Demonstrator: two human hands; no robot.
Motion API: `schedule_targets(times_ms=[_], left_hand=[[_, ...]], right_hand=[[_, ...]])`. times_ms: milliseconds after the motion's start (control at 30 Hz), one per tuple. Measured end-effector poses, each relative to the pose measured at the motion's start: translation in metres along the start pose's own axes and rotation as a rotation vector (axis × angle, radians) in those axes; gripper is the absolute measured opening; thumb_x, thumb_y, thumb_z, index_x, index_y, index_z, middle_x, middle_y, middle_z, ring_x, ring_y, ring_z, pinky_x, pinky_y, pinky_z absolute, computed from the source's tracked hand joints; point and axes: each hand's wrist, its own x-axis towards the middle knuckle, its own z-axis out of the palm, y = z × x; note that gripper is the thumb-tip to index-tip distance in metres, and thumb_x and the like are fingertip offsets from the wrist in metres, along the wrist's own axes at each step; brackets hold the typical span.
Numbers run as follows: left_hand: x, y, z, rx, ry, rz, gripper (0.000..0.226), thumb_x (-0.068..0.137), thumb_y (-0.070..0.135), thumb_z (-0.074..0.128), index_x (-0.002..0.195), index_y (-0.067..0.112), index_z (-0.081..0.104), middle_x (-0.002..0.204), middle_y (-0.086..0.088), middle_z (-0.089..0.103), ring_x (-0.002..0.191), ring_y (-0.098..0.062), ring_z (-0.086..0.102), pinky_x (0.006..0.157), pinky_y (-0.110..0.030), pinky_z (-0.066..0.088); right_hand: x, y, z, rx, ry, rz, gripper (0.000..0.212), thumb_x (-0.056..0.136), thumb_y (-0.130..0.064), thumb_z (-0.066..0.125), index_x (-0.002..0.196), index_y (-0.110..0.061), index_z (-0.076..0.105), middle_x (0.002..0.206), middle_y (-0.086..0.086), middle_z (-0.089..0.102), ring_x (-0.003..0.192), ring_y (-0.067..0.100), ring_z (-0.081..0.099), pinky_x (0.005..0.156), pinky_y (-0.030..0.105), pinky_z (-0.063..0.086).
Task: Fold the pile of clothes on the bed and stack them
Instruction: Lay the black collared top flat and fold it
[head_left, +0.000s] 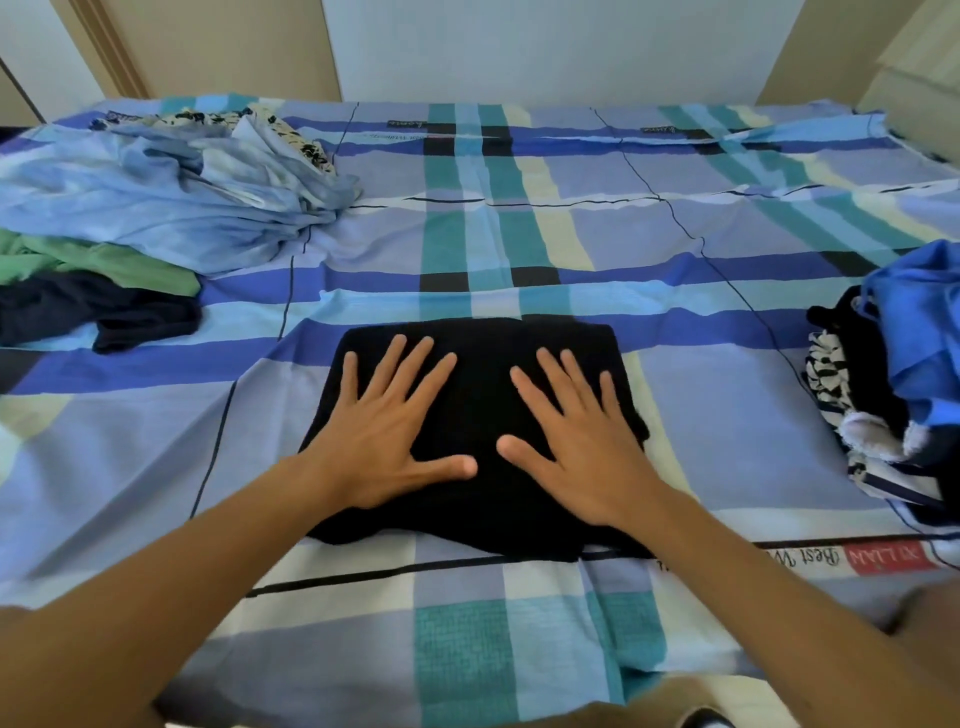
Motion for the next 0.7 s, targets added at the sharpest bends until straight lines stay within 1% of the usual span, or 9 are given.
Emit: schedule_targets(times_ms=[100,167,200,267,333,433,567,633,700], left_hand=[[-0.008,-0.006,0.007,-0.020,-0.053,-0.140,0.130,0.049,0.107,0.006,0.155,0.036,-0.021,0.163,0.005,-0.030,0.148,-0.021,-0.032,0.118,-0.064,-0.009],[-0.015,-0.010,-0.001,-0.140,-0.068,-0.312,0.135,0.047,0.107,0.022,0.156,0.037,-0.015,0.164,0.002,-0.025,0.152,-0.029,-0.020,0.118,-0.063,0.005],[-0.017,-0.012,-0.007,-0.209,-0.076,-0.389,0.135,0.048,0.103,0.032,0.157,0.035,-0.009,0.166,-0.003,-0.016,0.153,-0.035,-0.006,0.119,-0.061,0.016],[-0.022,-0.015,-0.024,-0.336,-0.062,-0.485,0.130,0.055,0.092,0.051,0.159,0.028,0.006,0.164,-0.014,0.017,0.146,-0.038,0.029,0.115,-0.052,0.034],[-0.021,-0.018,-0.036,-0.474,-0.023,-0.528,0.113,0.067,0.075,0.066,0.156,0.023,0.020,0.155,-0.012,0.039,0.137,-0.032,0.044,0.109,-0.045,0.039],[-0.019,-0.024,-0.044,-0.750,-0.023,-0.525,0.087,0.078,0.048,0.077,0.150,0.033,0.031,0.148,-0.007,0.042,0.128,-0.027,0.048,0.105,-0.039,0.041],[-0.025,-0.029,-0.045,-1.026,-0.056,-0.423,0.082,0.064,0.041,0.089,0.133,0.052,0.046,0.130,0.002,0.055,0.112,-0.021,0.062,0.093,-0.035,0.055],[-0.029,-0.023,-0.044,-1.079,-0.059,-0.347,0.070,0.070,0.026,0.085,0.128,0.052,0.053,0.126,0.004,0.060,0.106,-0.017,0.067,0.079,-0.026,0.059],[-0.031,-0.018,-0.040,-1.086,-0.013,-0.299,0.067,0.075,0.015,0.081,0.127,0.050,0.056,0.127,0.005,0.062,0.106,-0.015,0.068,0.079,-0.026,0.059]], right_hand=[[-0.016,0.008,0.011,0.010,0.015,0.110,0.087,0.085,-0.082,0.001,0.159,-0.037,0.001,0.167,0.002,-0.014,0.153,0.023,-0.020,0.124,0.053,-0.005],[-0.024,0.016,0.002,0.108,-0.004,0.248,0.089,0.083,-0.086,0.014,0.158,-0.041,0.000,0.167,0.005,-0.016,0.153,0.027,-0.015,0.124,0.051,-0.001],[-0.027,0.021,-0.006,0.209,-0.029,0.334,0.091,0.082,-0.085,0.026,0.158,-0.042,0.001,0.167,0.006,-0.013,0.154,0.029,-0.008,0.123,0.051,0.006],[-0.030,0.028,-0.022,0.425,-0.036,0.439,0.092,0.083,-0.075,0.052,0.158,-0.041,0.009,0.167,0.006,0.006,0.153,0.030,0.015,0.119,0.048,0.024],[-0.030,0.031,-0.035,0.598,0.016,0.433,0.089,0.086,-0.055,0.068,0.157,-0.039,0.017,0.163,0.000,0.024,0.147,0.025,0.031,0.114,0.043,0.034],[-0.025,0.033,-0.041,0.883,-0.010,0.416,0.087,0.084,-0.033,0.079,0.154,-0.042,0.027,0.160,-0.008,0.030,0.145,0.020,0.033,0.112,0.039,0.037],[-0.021,0.039,-0.038,1.269,-0.159,0.312,0.082,0.079,-0.020,0.082,0.146,-0.046,0.042,0.149,-0.012,0.043,0.136,0.014,0.044,0.111,0.033,0.042],[-0.021,0.039,-0.039,1.288,-0.132,0.222,0.077,0.082,-0.018,0.080,0.144,-0.048,0.045,0.143,-0.018,0.047,0.130,0.006,0.048,0.103,0.020,0.046],[-0.019,0.036,-0.039,1.231,-0.072,0.166,0.075,0.083,-0.016,0.079,0.143,-0.049,0.047,0.139,-0.023,0.050,0.124,-0.003,0.051,0.098,0.013,0.046]])
